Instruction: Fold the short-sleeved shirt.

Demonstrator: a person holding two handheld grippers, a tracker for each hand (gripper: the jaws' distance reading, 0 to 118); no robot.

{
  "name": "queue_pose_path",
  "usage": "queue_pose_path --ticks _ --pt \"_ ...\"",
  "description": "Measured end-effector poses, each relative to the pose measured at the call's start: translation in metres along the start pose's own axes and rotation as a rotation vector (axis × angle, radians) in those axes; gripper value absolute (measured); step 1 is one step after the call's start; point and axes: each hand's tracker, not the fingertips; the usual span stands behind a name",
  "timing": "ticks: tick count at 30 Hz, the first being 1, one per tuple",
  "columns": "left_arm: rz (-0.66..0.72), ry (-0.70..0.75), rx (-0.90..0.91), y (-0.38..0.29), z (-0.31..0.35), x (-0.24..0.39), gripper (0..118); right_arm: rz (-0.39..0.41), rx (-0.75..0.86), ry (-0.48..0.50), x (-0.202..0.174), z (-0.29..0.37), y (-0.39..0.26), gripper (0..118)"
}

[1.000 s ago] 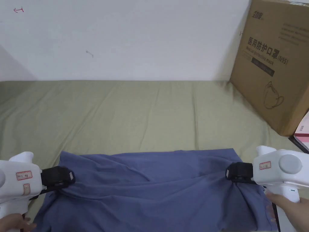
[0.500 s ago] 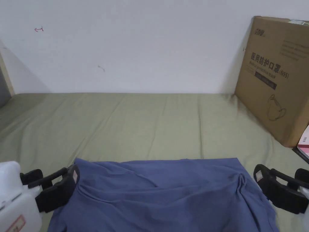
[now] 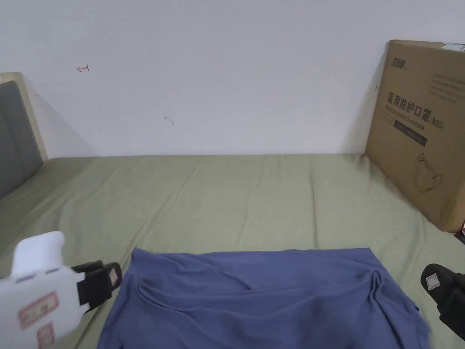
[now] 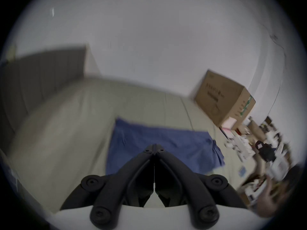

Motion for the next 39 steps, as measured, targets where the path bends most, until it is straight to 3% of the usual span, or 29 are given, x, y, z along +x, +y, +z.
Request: queue_pose_path --ticks 3,7,8,10,15,18,19,20,24,26,27,28,29,30,33,36,37,38,39 --pt "0.083 0.066 -0.277 0.007 -0.059 -0.039 0 -0.016 -0.048 0.027 -0.003 -0.006 -0.003 0" --pt "0.047 0.203 -0.398 -0.006 -0.107 -0.076 8 0.004 -0.105 0.036 -0.003 -0.013 -0.008 0" --pt "0.043 0.235 -0.408 -0.012 -0.112 -0.079 21 0.008 -0.113 0.033 -0.003 -0.014 -0.009 0" --pt "0.052 0.272 -0.461 -0.025 -0.131 -0.092 94 0.01 -0.143 0.031 0.0 -0.018 -0.012 0" --pt "0.039 0.312 -0.515 -0.046 -0.167 -0.12 98 0.007 -0.177 0.022 0.006 -0.026 -0.017 0" --pt "-0.014 0.265 -0.528 -0.055 -0.179 -0.118 118 0.0 -0.199 0.017 0.008 -0.031 -0.021 0" --pt "-0.03 0.239 -0.539 -0.061 -0.186 -0.117 118 -0.008 -0.204 0.017 0.008 -0.033 -0.022 0" --pt "-0.078 0.333 -0.55 -0.073 -0.189 -0.116 118 -0.015 -0.207 0.016 0.008 -0.034 -0.023 0" --pt "-0.091 0.353 -0.504 -0.075 -0.184 -0.101 118 -0.027 -0.218 0.012 0.01 -0.037 -0.026 0" --pt "-0.118 0.349 -0.442 -0.081 -0.173 -0.101 101 -0.035 -0.249 0.006 0.016 -0.04 -0.026 0" --pt "-0.15 0.343 -0.401 -0.083 -0.165 -0.101 83 -0.045 -0.275 0.007 0.02 -0.043 -0.027 0" --pt "-0.178 0.341 -0.367 -0.071 -0.151 -0.091 46 -0.066 -0.308 0.016 0.027 -0.046 -0.027 0" --pt "-0.202 0.344 -0.338 -0.07 -0.142 -0.091 19 -0.088 -0.328 0.019 0.033 -0.048 -0.027 0" --pt "-0.2 0.302 -0.325 -0.068 -0.135 -0.093 9 -0.088 -0.334 0.015 0.04 -0.051 -0.026 0" --pt "-0.108 0.191 -0.324 -0.054 -0.116 -0.09 4 -0.047 -0.354 -0.042 0.063 -0.063 -0.019 0" --pt "-0.132 0.205 -0.302 -0.043 -0.103 -0.076 4 -0.116 -0.489 -0.084 0.095 -0.095 -0.01 2" --pt "-0.14 0.199 -0.304 -0.042 -0.103 -0.075 4 -0.156 -0.591 -0.119 0.108 -0.112 -0.009 5" --pt "-0.148 0.197 -0.303 -0.041 -0.103 -0.075 4 -0.185 -0.672 -0.151 0.117 -0.125 -0.011 22" --pt "-0.152 0.199 -0.302 -0.042 -0.103 -0.075 4 -0.213 -0.795 -0.182 0.127 -0.14 -0.017 63"
